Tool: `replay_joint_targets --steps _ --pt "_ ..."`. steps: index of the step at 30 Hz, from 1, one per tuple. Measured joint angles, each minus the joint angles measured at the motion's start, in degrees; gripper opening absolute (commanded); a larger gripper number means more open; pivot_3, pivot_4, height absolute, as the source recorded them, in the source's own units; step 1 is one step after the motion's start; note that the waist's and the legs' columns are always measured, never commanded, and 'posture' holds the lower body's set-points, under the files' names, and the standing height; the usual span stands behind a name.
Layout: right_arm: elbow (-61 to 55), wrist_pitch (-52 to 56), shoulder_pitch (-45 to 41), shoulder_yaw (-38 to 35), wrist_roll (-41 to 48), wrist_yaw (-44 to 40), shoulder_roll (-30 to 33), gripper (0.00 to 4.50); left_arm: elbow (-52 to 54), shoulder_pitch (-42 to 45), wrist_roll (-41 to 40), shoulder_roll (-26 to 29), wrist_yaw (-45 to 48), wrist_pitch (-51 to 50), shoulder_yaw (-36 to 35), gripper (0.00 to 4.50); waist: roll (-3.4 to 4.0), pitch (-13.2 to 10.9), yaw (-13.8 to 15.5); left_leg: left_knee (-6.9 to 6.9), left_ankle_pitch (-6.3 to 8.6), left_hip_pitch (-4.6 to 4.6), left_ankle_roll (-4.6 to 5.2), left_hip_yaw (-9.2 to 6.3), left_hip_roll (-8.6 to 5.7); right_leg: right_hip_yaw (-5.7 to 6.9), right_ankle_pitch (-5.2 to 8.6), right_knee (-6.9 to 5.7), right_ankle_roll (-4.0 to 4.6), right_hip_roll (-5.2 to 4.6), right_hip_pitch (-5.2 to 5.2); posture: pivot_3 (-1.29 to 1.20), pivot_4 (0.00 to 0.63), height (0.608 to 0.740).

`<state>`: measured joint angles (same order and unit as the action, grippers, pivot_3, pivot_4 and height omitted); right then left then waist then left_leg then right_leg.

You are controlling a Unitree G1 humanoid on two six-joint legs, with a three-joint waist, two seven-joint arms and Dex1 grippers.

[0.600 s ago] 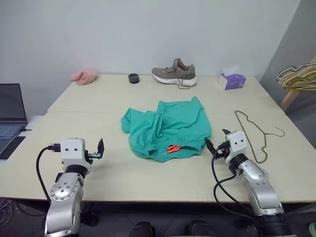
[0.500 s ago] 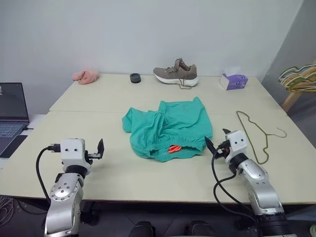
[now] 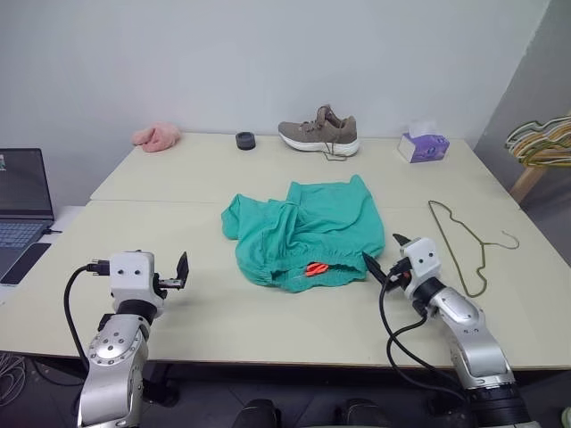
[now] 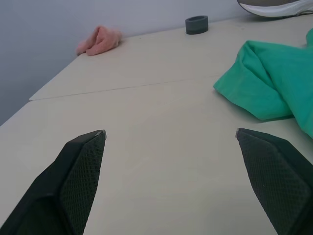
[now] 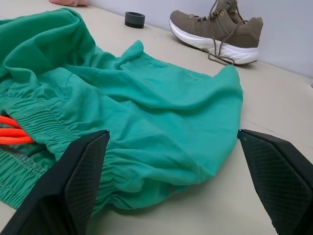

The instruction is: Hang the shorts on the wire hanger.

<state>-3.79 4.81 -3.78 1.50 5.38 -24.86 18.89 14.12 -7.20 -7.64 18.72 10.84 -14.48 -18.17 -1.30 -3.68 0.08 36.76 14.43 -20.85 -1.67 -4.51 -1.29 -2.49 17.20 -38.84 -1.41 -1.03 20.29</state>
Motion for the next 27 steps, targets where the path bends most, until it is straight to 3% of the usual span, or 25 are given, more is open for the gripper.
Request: replay_joint_targets --steps 7,12,17,22,27 --pt "-0.5 -0.6 0.1 1.0 0.0 -1.1 0.2 4.47 0.0 0.0 -0.2 0.5 2.2 1.5 0.1 4.50 0.00 0.0 0.0 -0.01 0.00 0.00 0.00 0.01 0.00 0.00 0.01 0.02 0.01 0.00 0.00 0.04 0.000 0.740" --pt "-1.7 -0.7 0.8 2.4 0.0 -4.2 2.1 4.47 1.5 -1.3 -5.1 1.3 8.6 2.5 0.3 4.50 0.04 0.0 -0.1 -0.03 0.02 -0.01 -0.02 0.02 0.00 -0.01 0.12 0.08 0.20 -0.02 0.00 0.02 0.000 0.740" --pt "-4.6 -2.6 1.0 6.3 -0.7 -12.0 9.0 4.47 1.5 -2.5 -8.7 7.2 17.8 2.4 0.7 4.50 0.12 -0.1 -0.2 -0.08 0.02 -0.01 -0.03 0.02 0.01 0.02 0.21 0.09 0.32 -0.01 0.02 0.00 0.000 0.740" --pt "-2.9 -9.0 -1.3 11.0 -8.1 -16.3 15.7 4.47 1.2 -3.5 -11.8 13.3 26.2 0.1 1.1 4.50 0.10 -0.2 -0.4 -0.09 0.03 0.00 -0.03 0.05 0.02 0.02 0.27 0.12 0.42 -0.02 0.14 -0.02 0.000 0.740" --pt "5.2 -12.3 -8.0 14.6 -17.6 -13.3 15.3 4.47 0.8 -1.6 -12.3 16.9 31.2 -0.1 2.9 4.50 0.10 -0.2 -0.7 -0.08 0.02 0.01 -0.03 0.07 0.02 0.01 0.26 0.09 0.42 -0.02 0.20 -0.03 0.000 0.740"
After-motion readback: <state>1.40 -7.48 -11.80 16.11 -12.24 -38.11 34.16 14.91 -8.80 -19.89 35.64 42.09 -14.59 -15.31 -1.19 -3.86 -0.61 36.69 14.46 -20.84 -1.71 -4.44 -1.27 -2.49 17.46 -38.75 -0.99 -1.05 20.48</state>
